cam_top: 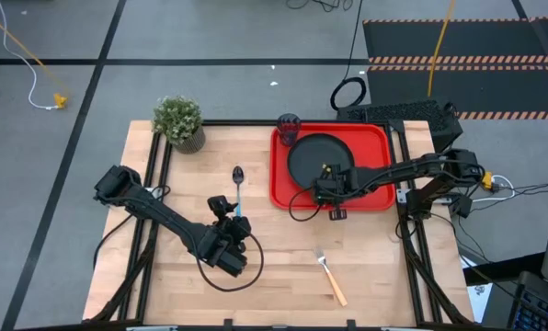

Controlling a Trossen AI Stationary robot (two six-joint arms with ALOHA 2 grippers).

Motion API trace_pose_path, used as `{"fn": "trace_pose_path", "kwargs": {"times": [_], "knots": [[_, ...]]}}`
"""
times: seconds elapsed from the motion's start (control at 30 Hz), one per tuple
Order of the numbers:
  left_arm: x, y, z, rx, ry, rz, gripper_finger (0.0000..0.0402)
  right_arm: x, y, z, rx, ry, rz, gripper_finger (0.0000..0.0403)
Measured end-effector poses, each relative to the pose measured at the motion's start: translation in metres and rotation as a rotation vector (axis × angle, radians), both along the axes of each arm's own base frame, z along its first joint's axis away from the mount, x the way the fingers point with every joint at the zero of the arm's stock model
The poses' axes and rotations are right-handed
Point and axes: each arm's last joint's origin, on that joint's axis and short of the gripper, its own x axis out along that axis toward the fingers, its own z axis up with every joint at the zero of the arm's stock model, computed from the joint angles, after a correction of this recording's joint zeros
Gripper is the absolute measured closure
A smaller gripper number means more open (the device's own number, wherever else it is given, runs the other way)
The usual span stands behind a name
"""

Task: Pick and place plate/cup/fork/spoon on tray
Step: Put the black plate on the serving tray to the bottom right of the blue cup, then put the yellow fork on the serving tray to he right of the black plate

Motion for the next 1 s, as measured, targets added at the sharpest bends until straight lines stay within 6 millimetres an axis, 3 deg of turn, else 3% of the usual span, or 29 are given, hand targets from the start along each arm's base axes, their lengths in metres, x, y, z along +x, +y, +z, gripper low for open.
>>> {"fn": "trace_pose_path", "kwargs": {"times": [0.43,0.7,1.0], "knots": [[0.001,-0.001,0.0,-0.012,-0.005,-0.001,0.0144,0.0,0.01,0.005,0.031,-0.078,-0.104,0.0315],[0.004,-0.003,0.0,-0.018,-0.011,-0.031,0.0144,-0.012,0.03,0.034,0.038,-0.267,-0.26,0.0304],[0.013,0.002,-0.001,-0.052,0.049,-0.108,0.0144,-0.029,0.049,0.063,0.251,-0.452,-0.463,0.0264]]}}
